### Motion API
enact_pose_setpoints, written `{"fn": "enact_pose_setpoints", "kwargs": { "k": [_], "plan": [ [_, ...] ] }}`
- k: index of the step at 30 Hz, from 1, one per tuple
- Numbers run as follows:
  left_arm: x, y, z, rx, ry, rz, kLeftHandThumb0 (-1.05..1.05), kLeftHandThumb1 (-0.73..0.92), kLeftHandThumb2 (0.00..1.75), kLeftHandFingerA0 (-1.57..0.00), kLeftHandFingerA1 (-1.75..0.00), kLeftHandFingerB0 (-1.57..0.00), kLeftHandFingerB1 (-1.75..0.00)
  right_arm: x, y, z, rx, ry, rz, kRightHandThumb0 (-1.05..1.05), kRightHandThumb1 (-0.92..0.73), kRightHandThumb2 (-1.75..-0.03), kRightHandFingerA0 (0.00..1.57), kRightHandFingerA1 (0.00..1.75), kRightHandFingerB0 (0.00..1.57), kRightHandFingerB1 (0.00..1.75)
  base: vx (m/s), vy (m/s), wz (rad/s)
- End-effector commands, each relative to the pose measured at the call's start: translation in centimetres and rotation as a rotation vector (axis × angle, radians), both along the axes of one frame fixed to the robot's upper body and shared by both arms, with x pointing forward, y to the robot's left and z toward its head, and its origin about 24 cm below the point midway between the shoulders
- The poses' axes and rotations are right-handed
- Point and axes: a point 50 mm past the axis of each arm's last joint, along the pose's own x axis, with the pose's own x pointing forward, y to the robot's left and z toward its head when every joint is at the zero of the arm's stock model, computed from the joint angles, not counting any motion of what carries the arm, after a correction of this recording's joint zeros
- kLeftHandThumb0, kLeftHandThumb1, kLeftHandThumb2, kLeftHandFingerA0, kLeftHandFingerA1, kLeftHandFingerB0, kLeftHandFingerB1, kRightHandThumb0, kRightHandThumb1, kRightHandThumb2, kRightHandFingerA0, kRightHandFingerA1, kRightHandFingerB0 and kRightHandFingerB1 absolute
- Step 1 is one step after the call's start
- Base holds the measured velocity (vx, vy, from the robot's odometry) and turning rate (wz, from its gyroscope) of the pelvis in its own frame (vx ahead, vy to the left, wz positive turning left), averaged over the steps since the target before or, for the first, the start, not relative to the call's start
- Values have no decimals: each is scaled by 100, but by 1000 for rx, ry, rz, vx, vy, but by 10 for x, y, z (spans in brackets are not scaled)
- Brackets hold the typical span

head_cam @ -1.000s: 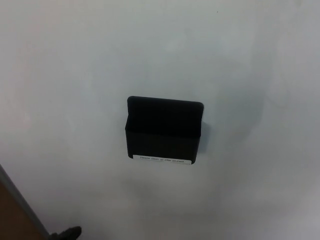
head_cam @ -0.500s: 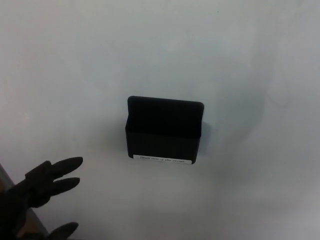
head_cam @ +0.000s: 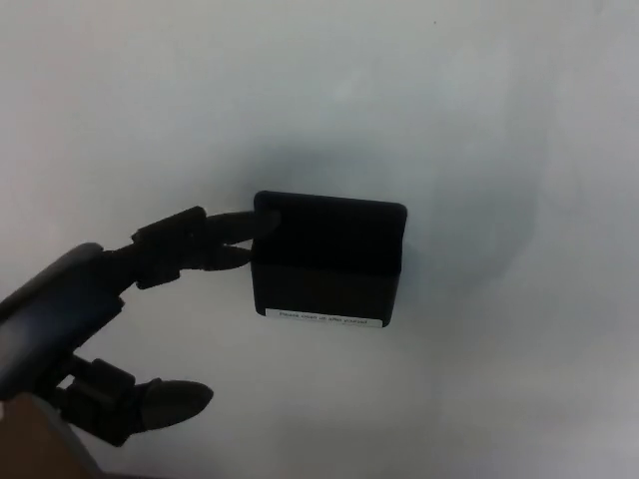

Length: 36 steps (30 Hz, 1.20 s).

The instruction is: A magnetic marker holder is on the left hand side of the white board, the robot put the index and middle finger into the opening of the container and pull off the magnetic holder and hand it to a human on the left hand side.

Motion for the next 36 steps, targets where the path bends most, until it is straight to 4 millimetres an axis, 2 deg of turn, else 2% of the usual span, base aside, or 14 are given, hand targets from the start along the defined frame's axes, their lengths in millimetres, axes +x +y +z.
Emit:
{"fn": "enact_pose_setpoints", "kwargs": {
  "k": [1,7,8,9,10,11,12,13,19,20,21,22,26,36],
  "plan": [
    [26,-15,-2,146,254,-97,-96,57,94,-75,-61,-9,-28,2,-13,6,-16,-66,-21,-62,-80,-65,59,49,43,36,0,0,0],
    [32,-23,-4,181,278,-89,-101,60,74,-60,-48,-12,-25,3,-13,7,-25,-72,-9,-63,-80,-65,58,49,44,36,0,0,0],
    [34,-26,-5,177,281,-101,-93,57,96,-22,-45,-7,-27,4,-13,7,-36,-74,-4,-65,-80,-65,58,48,44,36,0,0,0],
    [35,-29,-7,180,280,-110,-91,56,95,-16,-43,-7,-28,4,-13,7,-38,-73,-4,-63,-64,-99,51,60,37,51,0,0,0],
    [35,-31,-7,183,278,-113,-91,56,95,-16,-43,-7,-28,4,-13,7,-36,-72,-5,-63,-64,-99,51,60,37,51,0,0,0],
    [36,-33,-8,184,280,-115,-40,23,92,-1,-48,0,-48,3,-13,7,-38,-70,-1,-63,-80,-65,57,47,43,36,0,0,0],
    [36,-33,-9,184,282,-115,-40,23,92,-1,-48,0,-48,3,-13,7,-39,-70,0,-63,-80,-65,57,47,43,36,0,0,0],
    [36,-34,-9,182,286,-115,-105,64,98,-30,-44,-8,-19,3,-13,6,-31,-69,-3,-63,-79,-65,58,48,45,37,0,0,0],
    [37,-39,-5,189,281,-123,-92,57,97,-23,-46,-8,-25,2,-14,6,-34,-73,1,-63,-80,-64,59,49,47,38,0,0,0],
    [37,-40,-3,189,275,-126,-40,25,93,0,-48,0,-48,1,-14,6,-33,-71,2,-62,-79,-64,59,50,47,38,0,0,0],
    [37,-41,-1,188,271,-130,-40,25,93,0,-48,0,-48,1,-14,6,-30,-70,3,-62,-79,-64,59,50,47,38,0,0,0],
    [38,-41,0,190,269,-130,-93,59,99,-6,-40,0,-21,1,-14,6,-32,-71,5,-63,-80,-64,59,50,47,38,0,0,0],
    [41,-43,10,249,214,-112,-91,57,99,-4,-25,-9,-23,-2,-15,6,-44,-70,11,-63,-81,-64,60,50,48,38,0,0,0],
    [38,-43,13,389,152,-64,-94,59,100,-4,-29,-11,-29,-24,-17,1,-55,-31,17,-62,-81,-65,60,49,47,39,0,0,0]
  ]
}}
